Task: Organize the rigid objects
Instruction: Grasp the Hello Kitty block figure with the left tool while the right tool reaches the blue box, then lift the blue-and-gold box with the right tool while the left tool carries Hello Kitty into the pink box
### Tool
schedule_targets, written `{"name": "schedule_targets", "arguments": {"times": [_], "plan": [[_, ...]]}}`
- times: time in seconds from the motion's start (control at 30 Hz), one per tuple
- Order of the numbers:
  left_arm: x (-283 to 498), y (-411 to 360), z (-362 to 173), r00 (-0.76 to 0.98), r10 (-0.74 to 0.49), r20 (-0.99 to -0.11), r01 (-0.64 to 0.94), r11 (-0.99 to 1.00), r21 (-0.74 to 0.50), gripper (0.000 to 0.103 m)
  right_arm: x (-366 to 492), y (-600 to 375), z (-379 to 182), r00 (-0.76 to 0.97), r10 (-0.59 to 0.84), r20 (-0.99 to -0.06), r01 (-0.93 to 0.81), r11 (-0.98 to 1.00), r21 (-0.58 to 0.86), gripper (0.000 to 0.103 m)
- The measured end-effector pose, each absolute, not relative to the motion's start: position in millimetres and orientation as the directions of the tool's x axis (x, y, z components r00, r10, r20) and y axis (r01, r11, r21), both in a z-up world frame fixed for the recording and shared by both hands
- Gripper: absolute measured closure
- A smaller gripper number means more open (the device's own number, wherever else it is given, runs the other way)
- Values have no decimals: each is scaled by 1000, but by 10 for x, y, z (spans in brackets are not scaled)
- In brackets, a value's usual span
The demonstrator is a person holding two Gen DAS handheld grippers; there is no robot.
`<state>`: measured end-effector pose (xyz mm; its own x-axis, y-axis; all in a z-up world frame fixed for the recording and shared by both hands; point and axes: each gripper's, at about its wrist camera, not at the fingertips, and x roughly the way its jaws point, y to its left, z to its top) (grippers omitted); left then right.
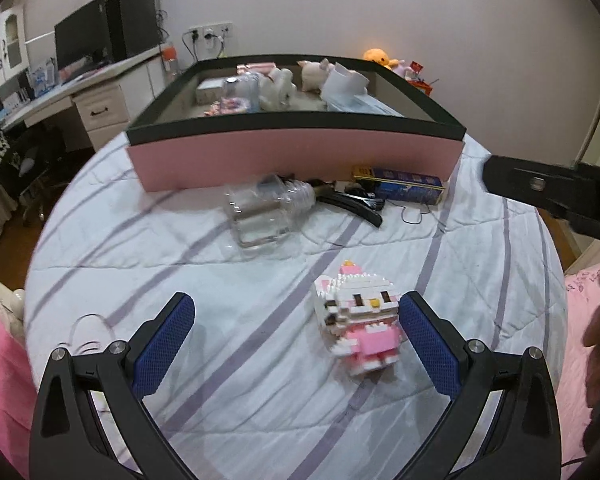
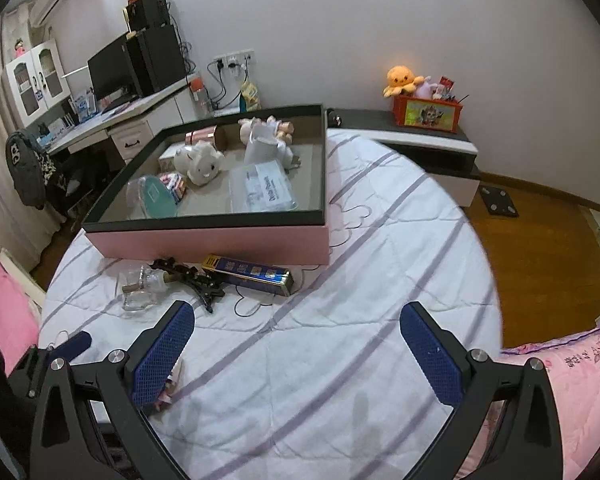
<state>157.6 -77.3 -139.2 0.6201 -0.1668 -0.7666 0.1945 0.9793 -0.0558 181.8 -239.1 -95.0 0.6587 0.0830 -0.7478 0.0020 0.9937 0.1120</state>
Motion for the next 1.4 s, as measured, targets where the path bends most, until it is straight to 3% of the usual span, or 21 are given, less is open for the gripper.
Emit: {"name": "schedule_targets", "arguments": {"times": [0.23, 0.33, 0.4, 1.13, 1.33, 1.4], "plan": [[1680, -865, -1444, 583, -213, -784, 232, 969, -90, 24, 2150, -2249, -1215, 606, 118, -787, -3, 989, 146, 0], [1736, -857, -1442, 581, -217, -785, 234, 968, -94, 37, 2210, -2236, -1284, 595, 128, -794, -1, 987, 158, 0], [1770, -829, -1439, 582, -220, -783, 231, 968, -101, 52, 2224, -2225, -1305, 591, 131, -796, -3, 987, 161, 0], [1969, -502, -1351, 626, -190, -756, 171, 980, -105, 52, 2538, -2017, -1476, 583, 115, -804, 21, 987, 157, 0], [1986, -464, -1349, 629, -191, -754, 168, 980, -107, 52, 2555, -1921, -1511, 592, 62, -804, 18, 996, 90, 7], [1986, -463, -1349, 628, -192, -754, 170, 980, -108, 52, 2530, -1929, -1502, 598, 66, -799, 11, 996, 90, 17]]}}
